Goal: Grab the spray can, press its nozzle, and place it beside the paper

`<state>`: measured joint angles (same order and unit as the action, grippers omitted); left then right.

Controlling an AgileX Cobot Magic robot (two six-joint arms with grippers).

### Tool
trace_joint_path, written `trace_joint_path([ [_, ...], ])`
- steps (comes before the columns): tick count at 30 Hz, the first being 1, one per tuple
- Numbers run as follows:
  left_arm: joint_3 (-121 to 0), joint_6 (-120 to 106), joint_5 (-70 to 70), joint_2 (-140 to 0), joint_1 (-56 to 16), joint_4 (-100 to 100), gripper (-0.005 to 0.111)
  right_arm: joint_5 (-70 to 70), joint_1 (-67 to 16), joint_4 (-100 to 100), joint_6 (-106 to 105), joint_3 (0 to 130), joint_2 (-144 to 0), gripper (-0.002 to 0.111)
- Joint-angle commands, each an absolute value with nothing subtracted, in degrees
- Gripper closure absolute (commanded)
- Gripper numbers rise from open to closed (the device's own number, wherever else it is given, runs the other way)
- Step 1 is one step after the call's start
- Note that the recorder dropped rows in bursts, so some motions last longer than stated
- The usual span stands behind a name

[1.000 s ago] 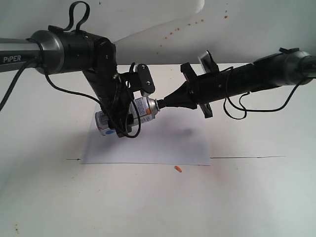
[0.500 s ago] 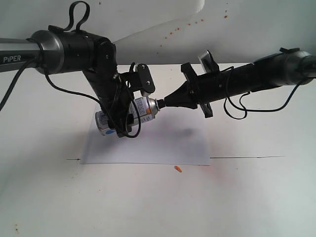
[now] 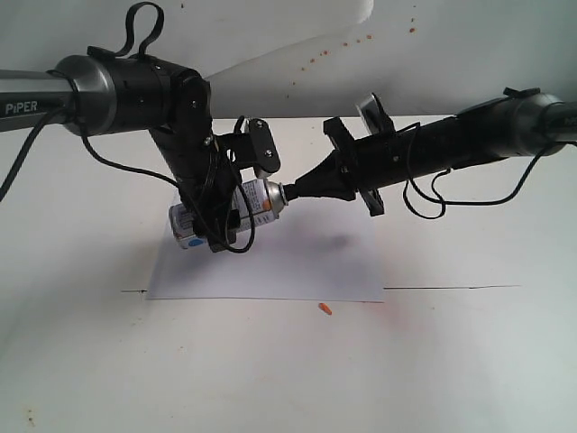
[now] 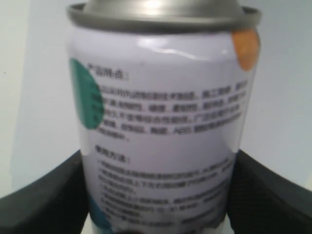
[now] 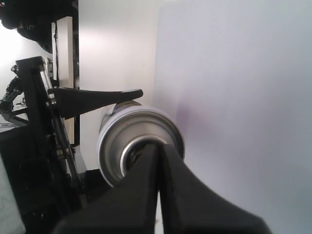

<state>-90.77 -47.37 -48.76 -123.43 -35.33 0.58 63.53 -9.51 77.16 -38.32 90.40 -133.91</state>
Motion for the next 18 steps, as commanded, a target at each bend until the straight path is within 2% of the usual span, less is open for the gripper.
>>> trace_joint_path([
  [1,-91.41,-46.47,-46.65,-122.73,-35.54,-0.74,0.107,63.95,-6.14,76.83,-38.99,90.74,-133.42,0.108],
  [9,-91.41,-43.19,-45.41,-121.57,-35.31,-0.74,0.107,58.24,3.64,64.50,-36.15,90.74,-126.77,0.108],
  [14,-91.41,-43.11,-44.89,-121.06,-35.31,-1.11,0.107,44.50,5.29,47.20,-31.44,85.19,-115.97,0.108],
  [18,-91.41,-40.26,-43.17,-120.35,-34.77,-2.04,0.107,31.27,5.05,47.41,-36.02,75.74,-104.73,0.108],
])
